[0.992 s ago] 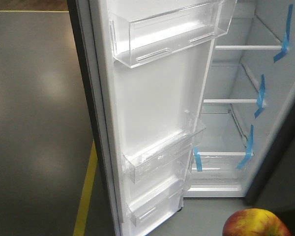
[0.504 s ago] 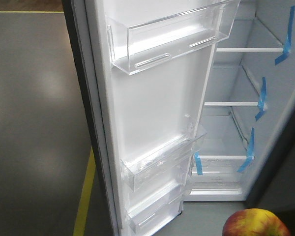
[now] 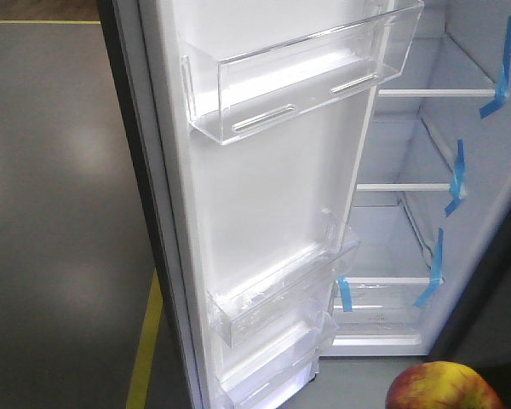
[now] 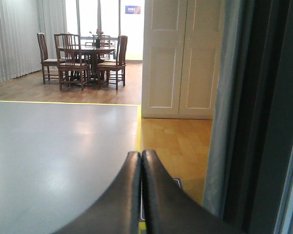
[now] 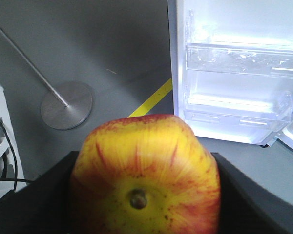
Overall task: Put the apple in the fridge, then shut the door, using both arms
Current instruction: 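Creep the base closer to the open door bins, apple in right gripper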
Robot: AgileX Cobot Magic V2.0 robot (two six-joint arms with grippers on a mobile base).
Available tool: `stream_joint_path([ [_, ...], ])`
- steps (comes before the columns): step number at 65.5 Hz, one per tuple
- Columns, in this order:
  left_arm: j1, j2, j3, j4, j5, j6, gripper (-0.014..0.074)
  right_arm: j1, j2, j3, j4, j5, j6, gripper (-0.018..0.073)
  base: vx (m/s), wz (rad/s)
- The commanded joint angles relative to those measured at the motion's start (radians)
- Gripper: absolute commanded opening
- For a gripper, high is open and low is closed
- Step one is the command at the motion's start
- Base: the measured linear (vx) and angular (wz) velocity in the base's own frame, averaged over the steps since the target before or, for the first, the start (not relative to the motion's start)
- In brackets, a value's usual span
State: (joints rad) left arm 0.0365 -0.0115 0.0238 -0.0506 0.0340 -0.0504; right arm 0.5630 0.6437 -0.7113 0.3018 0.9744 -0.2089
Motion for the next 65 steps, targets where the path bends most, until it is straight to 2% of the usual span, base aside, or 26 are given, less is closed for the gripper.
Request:
stream_joint_path([
  [1, 0.003, -0.016, 0.030, -0.001, -0.074, -0.007, -0.0006, -0.002, -0.001, -0.027, 0.018, -0.058, -0.008, 0.0067, 0.06, 0.00],
  [65, 0.003, -0.016, 0.030, -0.001, -0.074, -0.007, -0.0006, -0.002, -0.001, -0.027, 0.018, -0.058, -0.008, 0.0067, 0.02, 0.00],
])
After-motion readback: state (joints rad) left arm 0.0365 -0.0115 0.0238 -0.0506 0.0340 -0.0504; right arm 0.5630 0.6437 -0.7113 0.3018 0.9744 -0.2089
